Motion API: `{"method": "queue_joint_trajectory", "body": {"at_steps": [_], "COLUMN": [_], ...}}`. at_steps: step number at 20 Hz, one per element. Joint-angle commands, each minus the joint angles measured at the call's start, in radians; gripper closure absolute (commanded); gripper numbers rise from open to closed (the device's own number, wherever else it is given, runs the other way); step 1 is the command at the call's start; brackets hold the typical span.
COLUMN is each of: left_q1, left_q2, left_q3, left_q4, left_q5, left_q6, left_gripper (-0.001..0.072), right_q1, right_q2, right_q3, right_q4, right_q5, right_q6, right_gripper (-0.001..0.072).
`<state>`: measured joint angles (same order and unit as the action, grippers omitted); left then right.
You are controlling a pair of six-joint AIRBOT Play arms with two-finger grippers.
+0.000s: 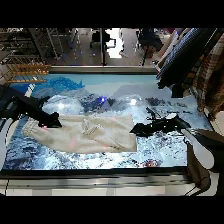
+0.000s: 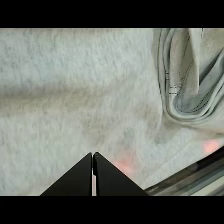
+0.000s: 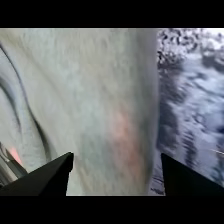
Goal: Fold the clothes and pants, and hang the long-sleeved shirts on hangers.
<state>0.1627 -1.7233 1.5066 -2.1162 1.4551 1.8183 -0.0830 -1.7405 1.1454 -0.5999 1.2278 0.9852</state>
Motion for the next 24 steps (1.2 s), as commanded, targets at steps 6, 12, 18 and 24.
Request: {"method": "queue_joint_trajectory", "body": {"at_steps": [6,12,18,24], "left_q1": [-0.036,-0.103,-0.232,-0.238], "left_q2": [0.025,0.041,0.016,-0.016], "left_q3": [0.000,-0.015,-0.056,-0.057], "left_q4": [0.095,0.137,0.079,0.085], "left_q5": [0.037,-0.064,-0.223,-0.215], "left_q6": [0.002,0.006,0.081,0.043], "left_gripper": [0.0688,0.0688,0.0689,0.0689], "right_q1": [0.046,-0.075,0.143,0.570], "right_q2": [0.030,0.317,0.372,0.340], "right_q3": [0.195,0.240,0.522,0.620], "right_q4": [-0.453,-0.950,-0.950,-0.958], "right_q5": [-0.005,0.086,0.288,0.205], "right_q6": [0.184,0.481,0.633,0.751], "right_gripper": [0.0685,0.0686,0.0687,0.0687]}}
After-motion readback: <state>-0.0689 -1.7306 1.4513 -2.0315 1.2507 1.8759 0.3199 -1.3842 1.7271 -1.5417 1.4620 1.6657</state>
